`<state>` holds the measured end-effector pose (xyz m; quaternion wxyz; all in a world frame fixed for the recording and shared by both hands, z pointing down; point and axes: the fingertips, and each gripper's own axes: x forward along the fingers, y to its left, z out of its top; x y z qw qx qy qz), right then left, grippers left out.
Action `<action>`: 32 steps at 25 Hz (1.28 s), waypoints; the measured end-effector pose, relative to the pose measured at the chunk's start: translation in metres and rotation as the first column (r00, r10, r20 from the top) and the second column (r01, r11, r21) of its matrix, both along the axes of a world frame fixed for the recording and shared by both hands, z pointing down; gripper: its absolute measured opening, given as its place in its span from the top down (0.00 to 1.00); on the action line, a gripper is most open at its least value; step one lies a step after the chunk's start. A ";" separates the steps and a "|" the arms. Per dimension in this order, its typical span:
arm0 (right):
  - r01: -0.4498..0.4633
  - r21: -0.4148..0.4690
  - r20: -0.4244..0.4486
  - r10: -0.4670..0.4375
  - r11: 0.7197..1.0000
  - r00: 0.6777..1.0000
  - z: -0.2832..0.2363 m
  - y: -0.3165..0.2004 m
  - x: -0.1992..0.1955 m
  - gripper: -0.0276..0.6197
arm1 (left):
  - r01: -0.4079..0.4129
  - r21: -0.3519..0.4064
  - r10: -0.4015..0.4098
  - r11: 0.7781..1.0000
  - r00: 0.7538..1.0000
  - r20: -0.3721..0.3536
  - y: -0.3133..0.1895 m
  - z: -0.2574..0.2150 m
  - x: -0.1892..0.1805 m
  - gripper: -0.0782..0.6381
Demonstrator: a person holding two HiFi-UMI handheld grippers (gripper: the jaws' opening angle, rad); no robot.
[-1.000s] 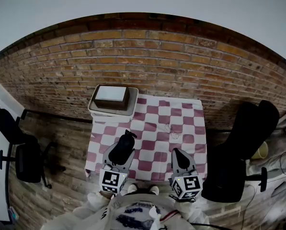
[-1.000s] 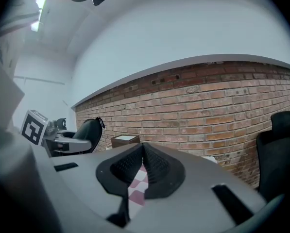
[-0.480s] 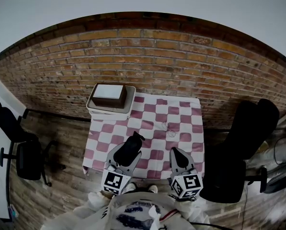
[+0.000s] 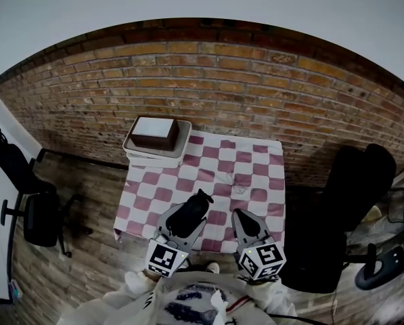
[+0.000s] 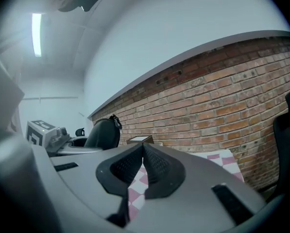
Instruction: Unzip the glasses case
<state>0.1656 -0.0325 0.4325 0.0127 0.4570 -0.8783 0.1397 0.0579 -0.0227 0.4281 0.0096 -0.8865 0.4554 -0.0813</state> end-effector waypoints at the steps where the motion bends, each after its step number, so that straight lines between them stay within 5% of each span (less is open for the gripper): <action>1: 0.008 0.005 -0.002 -0.008 1.000 1.000 -0.002 0.000 -0.001 0.93 | -0.003 0.002 0.003 1.000 1.000 0.002 0.001 -0.001 0.003 0.53; 14: 0.031 0.008 0.007 -0.031 0.999 0.999 -0.006 -0.012 -0.012 0.93 | -0.061 0.014 0.061 0.998 0.998 -0.008 -0.002 -0.009 0.014 0.53; 32: 0.025 0.005 0.020 -0.025 1.000 0.999 -0.010 -0.049 -0.081 0.93 | -0.243 0.026 0.244 0.970 0.969 -0.040 -0.027 -0.006 -0.023 0.53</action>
